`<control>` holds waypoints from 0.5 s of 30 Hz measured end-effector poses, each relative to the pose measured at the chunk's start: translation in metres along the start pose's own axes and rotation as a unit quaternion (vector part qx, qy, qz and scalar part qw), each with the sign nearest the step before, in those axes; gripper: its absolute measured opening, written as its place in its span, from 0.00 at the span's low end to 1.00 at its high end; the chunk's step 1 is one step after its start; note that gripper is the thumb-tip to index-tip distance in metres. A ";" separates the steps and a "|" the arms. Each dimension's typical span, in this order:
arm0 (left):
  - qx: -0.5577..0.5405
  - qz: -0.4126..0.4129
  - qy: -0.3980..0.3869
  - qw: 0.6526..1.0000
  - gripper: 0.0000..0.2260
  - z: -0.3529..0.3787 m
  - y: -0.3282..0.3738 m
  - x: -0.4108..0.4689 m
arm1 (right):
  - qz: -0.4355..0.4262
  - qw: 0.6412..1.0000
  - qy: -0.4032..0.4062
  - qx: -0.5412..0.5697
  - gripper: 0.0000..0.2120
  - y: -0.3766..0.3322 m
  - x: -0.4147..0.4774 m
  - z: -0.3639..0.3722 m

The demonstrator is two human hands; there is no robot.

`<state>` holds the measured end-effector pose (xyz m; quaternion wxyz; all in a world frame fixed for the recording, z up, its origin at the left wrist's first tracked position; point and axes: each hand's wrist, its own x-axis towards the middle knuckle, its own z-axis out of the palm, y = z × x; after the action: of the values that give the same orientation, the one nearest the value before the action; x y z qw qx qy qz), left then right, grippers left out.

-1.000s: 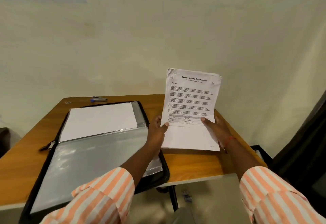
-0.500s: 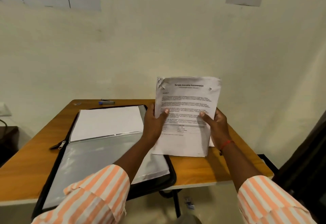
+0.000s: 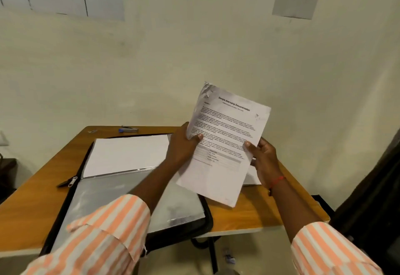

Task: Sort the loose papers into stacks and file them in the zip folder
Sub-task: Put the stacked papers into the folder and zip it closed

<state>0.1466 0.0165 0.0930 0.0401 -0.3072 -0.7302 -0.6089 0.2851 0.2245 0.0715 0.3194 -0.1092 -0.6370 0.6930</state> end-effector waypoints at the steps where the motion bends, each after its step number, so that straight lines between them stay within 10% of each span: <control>1: 0.018 -0.014 -0.041 0.999 0.10 -0.012 0.007 0.006 | 0.001 1.000 0.004 0.009 0.15 -0.007 0.004 -0.002; 5: 0.155 -0.111 -0.216 0.958 0.09 -0.050 0.023 0.017 | 0.046 0.998 -0.035 -0.017 0.22 -0.026 0.015 -0.015; 10: 0.210 -0.149 -0.331 0.908 0.21 -0.062 -0.005 0.014 | 0.199 0.930 -0.283 -0.122 0.18 -0.016 0.002 -0.008; 15: 0.295 -0.072 -0.233 0.924 0.22 -0.042 -0.022 0.001 | 0.181 0.918 -0.295 -0.193 0.18 0.012 -0.010 -0.006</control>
<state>0.1213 -0.0232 0.0853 -0.0863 -0.3610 -0.8858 -0.2784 0.2931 0.2240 0.0568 -0.0411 -0.0721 -0.7930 0.6035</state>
